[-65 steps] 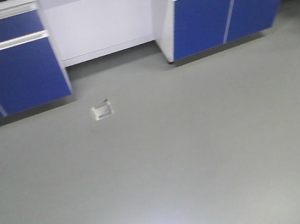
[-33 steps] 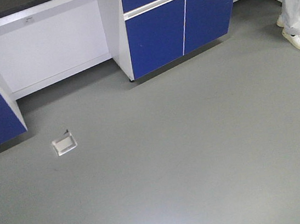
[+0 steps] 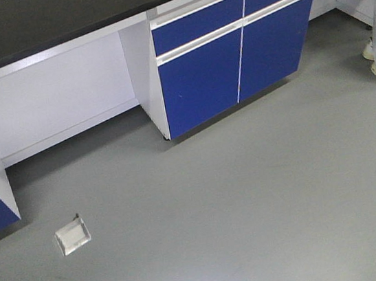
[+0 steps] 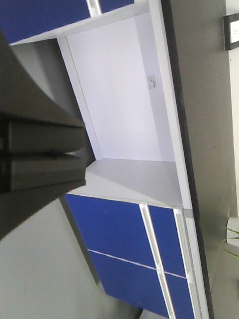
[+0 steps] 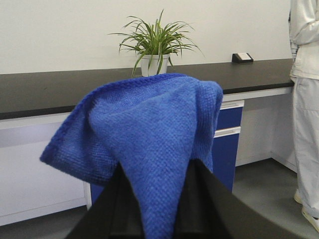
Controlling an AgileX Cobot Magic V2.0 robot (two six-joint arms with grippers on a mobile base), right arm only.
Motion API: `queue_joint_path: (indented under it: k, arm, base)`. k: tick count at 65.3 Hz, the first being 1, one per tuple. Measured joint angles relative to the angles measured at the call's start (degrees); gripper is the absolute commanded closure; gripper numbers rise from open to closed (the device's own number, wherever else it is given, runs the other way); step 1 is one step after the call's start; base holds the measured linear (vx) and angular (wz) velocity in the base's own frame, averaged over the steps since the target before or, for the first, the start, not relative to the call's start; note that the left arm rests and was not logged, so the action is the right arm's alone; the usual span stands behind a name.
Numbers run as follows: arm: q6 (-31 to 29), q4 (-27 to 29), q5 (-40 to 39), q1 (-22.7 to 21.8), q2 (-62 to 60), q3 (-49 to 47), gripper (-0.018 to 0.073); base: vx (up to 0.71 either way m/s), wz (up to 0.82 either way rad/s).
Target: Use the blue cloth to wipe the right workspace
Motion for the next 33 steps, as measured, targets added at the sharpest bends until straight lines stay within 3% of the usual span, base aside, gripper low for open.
queue_joint_path:
  k: [33]
  arm:
    - [0.00,0.00,0.00,0.00,0.00,0.00,0.0559]
  base:
    - [0.42,0.17]
